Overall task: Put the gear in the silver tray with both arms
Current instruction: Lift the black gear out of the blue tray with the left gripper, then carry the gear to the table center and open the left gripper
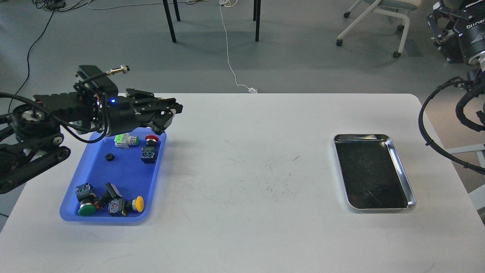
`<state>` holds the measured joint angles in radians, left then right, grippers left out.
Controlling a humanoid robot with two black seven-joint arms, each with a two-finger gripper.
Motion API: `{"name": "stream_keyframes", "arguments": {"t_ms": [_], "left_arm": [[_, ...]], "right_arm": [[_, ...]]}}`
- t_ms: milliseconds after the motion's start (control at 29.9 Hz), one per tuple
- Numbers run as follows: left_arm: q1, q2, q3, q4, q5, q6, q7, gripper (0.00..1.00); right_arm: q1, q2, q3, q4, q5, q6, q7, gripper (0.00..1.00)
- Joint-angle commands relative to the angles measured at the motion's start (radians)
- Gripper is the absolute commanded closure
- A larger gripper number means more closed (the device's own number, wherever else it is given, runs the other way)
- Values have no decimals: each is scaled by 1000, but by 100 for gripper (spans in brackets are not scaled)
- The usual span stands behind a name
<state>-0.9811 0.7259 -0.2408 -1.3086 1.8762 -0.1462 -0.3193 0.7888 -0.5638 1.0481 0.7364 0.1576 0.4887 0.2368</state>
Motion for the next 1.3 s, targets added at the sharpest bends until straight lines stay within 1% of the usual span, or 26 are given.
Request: {"name": "stream_keyframes", "arguments": {"t_ms": [0,67,100,201,301,368,434,535,602,735,802,969,1070,1136,1237,1270], "left_arm": [[-44,-170,3,8,5,-79,87,84],[-41,-276,9,17,6,-90,126,84],[-37,-322,20,20,11,-92,134,84],[-36,-446,109,35,85,-92,137,84],[-21,-512,172,58,191,-92,138,84],[21,-560,176,84,222,-92,138,84],[48,-614,176,115,235,-92,140,83],[62,-654,179,153,271,-90,147,83],[74,-678,178,175,306,-90,147,83],[81,-724,181,236,306,-87,147,83],[91,-726,181,261,306,-87,147,82],[114,-726,183,273,306,-87,147,78],[119,-726,181,273,306,-87,147,77],[119,-726,179,272,306,-87,147,72],[119,-726,173,267,306,-84,147,48],[119,-720,172,266,306,-82,149,42]], "right_arm": [[-17,-33,-26,12,-1,0,-8,1],[-20,-36,-30,24,-1,0,-8,1],[-20,-36,-28,30,-1,0,-8,1],[-8,-36,-23,38,-1,0,-8,1],[38,-24,-34,34,-1,0,-14,1],[70,-19,-49,28,-3,-5,-39,1],[85,2,-56,24,-3,-36,-66,1],[107,64,-59,21,-4,-47,-70,1],[121,81,-60,20,-6,-48,-71,1],[122,81,-63,6,-10,-61,-71,1],[130,81,-85,6,-10,-62,-70,1],[139,79,-109,8,-10,-62,-70,1],[138,76,-109,9,-10,-62,-70,1],[138,76,-111,9,-10,-62,-68,1],[133,73,-111,12,-10,-62,-67,1],[132,71,-111,14,-10,-62,-67,1]]}}
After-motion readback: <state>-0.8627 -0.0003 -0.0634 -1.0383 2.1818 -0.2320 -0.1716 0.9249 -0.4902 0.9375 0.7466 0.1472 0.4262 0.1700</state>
